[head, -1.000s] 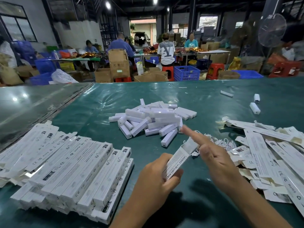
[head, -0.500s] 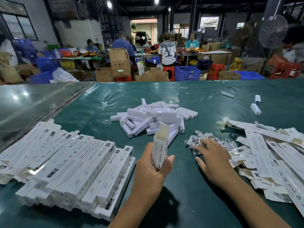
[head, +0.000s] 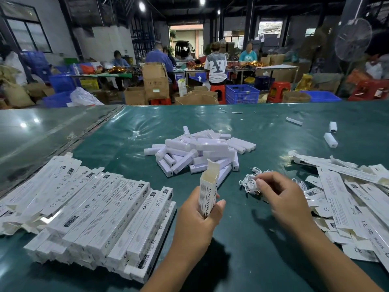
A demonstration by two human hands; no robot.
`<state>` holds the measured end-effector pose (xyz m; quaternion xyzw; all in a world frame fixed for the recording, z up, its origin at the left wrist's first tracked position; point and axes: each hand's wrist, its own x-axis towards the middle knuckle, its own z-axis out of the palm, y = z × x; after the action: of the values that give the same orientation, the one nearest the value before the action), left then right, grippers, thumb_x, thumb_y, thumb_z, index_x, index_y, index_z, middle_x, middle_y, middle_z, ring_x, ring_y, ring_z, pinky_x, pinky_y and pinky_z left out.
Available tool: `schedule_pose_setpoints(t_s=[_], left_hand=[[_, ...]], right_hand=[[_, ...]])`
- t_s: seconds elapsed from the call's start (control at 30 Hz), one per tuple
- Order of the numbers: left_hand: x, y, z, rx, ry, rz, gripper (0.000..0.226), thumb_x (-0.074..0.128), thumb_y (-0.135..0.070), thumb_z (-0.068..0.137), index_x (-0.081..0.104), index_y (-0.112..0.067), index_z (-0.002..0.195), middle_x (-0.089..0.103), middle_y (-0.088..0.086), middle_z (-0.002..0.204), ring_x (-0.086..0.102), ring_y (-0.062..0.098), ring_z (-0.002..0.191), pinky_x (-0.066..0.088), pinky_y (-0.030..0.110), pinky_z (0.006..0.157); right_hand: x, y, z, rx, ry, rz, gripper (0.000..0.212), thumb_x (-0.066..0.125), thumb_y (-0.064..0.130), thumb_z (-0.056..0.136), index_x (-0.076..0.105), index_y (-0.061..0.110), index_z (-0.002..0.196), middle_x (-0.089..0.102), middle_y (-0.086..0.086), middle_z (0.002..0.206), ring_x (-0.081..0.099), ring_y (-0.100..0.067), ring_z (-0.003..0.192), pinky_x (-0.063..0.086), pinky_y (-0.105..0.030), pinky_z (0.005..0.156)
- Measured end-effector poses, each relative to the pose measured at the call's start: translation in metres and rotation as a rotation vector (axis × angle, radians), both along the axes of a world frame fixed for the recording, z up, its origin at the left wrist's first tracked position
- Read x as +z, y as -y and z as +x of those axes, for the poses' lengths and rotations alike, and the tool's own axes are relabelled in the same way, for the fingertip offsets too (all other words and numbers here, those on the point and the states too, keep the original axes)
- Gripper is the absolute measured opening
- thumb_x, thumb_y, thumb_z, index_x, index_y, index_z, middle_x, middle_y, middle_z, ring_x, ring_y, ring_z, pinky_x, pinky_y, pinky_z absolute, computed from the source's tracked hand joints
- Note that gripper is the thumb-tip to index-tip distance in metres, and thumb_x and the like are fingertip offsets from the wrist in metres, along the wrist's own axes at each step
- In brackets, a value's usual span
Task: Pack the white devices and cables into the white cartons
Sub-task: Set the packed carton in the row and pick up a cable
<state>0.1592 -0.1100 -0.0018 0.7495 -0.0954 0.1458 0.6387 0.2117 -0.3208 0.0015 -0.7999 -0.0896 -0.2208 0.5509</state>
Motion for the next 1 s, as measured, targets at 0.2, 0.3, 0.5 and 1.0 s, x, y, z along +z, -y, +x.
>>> schedule_pose_setpoints(t_s=[0.2, 0.3, 0.5, 1.0], left_hand=[[0.005, 0.002, -0.004, -0.029, -0.02, -0.054, 0.022, 0.071, -0.056, 0.085, 0.066, -0.035, 0.091, 0.068, 0.003, 0.077, 0.061, 0.009, 0.063, 0.049, 0.016, 0.058], [0.006, 0.002, -0.005, -0.057, -0.013, -0.063, 0.025, 0.069, -0.059, 0.081, 0.068, -0.037, 0.092, 0.071, -0.001, 0.078, 0.062, 0.005, 0.064, 0.051, 0.017, 0.057], [0.005, -0.002, -0.006, -0.158, -0.009, -0.022, 0.013, 0.073, -0.035, 0.089, 0.069, -0.023, 0.089, 0.069, -0.004, 0.073, 0.062, 0.005, 0.065, 0.055, 0.03, 0.062], [0.006, -0.002, -0.003, -0.07, -0.065, -0.109, 0.029, 0.076, -0.052, 0.082, 0.068, -0.024, 0.088, 0.064, 0.003, 0.067, 0.057, 0.011, 0.061, 0.052, 0.031, 0.06]], right_hand=[[0.022, -0.015, -0.024, 0.395, -0.106, 0.29, 0.007, 0.071, 0.016, 0.082, 0.073, 0.01, 0.085, 0.068, -0.013, 0.068, 0.065, -0.018, 0.059, 0.056, -0.024, 0.06], [0.022, -0.023, -0.032, 0.561, -0.172, 0.298, 0.014, 0.072, 0.008, 0.082, 0.071, 0.015, 0.094, 0.069, -0.015, 0.073, 0.068, -0.024, 0.063, 0.059, -0.029, 0.061], [0.027, -0.023, -0.037, 0.666, -0.332, 0.189, 0.035, 0.073, 0.011, 0.084, 0.075, 0.018, 0.118, 0.071, -0.016, 0.081, 0.069, -0.027, 0.07, 0.059, -0.032, 0.066], [0.026, -0.029, -0.042, 0.492, -0.057, 0.061, 0.016, 0.079, 0.031, 0.082, 0.077, 0.025, 0.096, 0.076, -0.009, 0.077, 0.074, -0.023, 0.065, 0.06, -0.028, 0.064]])
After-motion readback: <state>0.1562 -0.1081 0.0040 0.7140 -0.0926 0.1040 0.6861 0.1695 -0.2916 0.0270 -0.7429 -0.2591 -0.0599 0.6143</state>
